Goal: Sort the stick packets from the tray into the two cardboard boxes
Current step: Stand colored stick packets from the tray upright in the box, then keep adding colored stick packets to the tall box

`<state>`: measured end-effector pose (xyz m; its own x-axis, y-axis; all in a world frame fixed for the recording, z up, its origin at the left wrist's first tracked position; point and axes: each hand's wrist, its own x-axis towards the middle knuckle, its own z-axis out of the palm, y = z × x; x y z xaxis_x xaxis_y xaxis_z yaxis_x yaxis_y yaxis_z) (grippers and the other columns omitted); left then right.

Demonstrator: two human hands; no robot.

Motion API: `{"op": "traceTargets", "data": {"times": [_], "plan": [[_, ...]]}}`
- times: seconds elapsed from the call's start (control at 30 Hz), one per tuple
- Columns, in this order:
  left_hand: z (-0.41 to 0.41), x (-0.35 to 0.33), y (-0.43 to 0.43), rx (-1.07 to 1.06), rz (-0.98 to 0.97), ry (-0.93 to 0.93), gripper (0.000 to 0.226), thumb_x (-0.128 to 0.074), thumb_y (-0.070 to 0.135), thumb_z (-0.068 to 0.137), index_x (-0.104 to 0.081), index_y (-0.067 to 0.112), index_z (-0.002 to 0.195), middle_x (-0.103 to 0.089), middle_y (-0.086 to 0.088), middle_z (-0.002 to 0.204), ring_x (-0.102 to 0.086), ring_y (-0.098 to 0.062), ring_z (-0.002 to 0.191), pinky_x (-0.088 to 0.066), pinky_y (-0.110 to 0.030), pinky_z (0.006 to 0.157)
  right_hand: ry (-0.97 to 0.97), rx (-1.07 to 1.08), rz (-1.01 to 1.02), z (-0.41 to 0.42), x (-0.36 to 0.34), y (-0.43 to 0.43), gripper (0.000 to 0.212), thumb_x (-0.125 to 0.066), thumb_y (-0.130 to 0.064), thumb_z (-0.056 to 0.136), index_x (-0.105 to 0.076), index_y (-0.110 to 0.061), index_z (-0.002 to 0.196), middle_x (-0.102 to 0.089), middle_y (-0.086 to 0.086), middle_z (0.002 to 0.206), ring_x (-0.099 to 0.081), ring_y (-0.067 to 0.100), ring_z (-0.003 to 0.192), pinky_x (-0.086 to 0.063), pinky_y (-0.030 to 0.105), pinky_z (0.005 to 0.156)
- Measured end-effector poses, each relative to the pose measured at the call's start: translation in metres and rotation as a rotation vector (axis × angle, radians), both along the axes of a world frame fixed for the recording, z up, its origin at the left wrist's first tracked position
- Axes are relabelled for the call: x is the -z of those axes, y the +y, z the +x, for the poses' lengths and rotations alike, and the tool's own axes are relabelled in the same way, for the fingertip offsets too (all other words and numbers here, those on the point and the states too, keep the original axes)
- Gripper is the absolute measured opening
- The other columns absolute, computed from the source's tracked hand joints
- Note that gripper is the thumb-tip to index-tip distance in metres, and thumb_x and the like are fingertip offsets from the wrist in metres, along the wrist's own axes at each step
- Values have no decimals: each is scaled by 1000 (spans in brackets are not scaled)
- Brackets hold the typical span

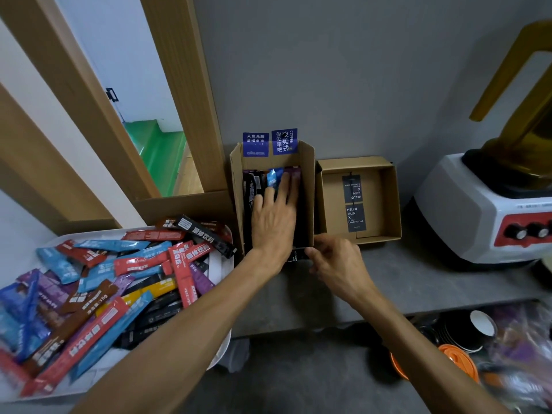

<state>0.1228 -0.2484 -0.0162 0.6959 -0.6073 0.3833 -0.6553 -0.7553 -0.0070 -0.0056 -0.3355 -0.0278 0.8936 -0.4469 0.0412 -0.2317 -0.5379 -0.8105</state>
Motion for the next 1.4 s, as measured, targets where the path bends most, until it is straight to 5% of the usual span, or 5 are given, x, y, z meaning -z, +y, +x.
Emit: {"op": "traceTargets", "data": {"times": [0.27,0.43,0.77,1.0,1.4], "plan": [[-45,-36,89,238,-383,16,50,-67,12,89,-51,10,137,-60,-9,131,-57,-21,114,-50,-36,98,-167,221,16,-24,-17,19,15,-61,-28,94,-58,-36,106,-66,-10,89,-66,-1,79,-59,22,70],[-32,-43,230,-263,-290,334,20,-66,34,92,-60,27,109,-67,3,107,-61,-15,96,-53,-34,82,-149,-132,-48,-13,-37,108,12,-58,-28,89,-60,-35,99,-62,-17,89,-61,-3,88,-50,11,73],[-34,3,332,-584,85,548,94,-71,63,73,-24,22,143,-38,-9,140,-43,-29,132,-44,-44,103,219,-255,-530,76,-3,197,48,-61,-51,90,-54,-15,121,-58,8,124,-55,29,113,-49,44,95],[-30,10,349,-433,-64,589,58,-67,24,86,-37,16,134,-46,-5,125,-49,-24,117,-46,-35,88,334,-226,-414,89,1,191,32,-64,-22,86,-53,-7,112,-59,13,120,-57,34,108,-41,34,75],[-21,-27,357,-645,-375,493,65,-69,30,90,-28,19,139,-43,-5,137,-51,-22,121,-50,-28,80,375,-237,-478,81,-23,178,13,-59,-30,91,-61,-22,102,-65,1,97,-64,23,77,-55,37,66]]}}
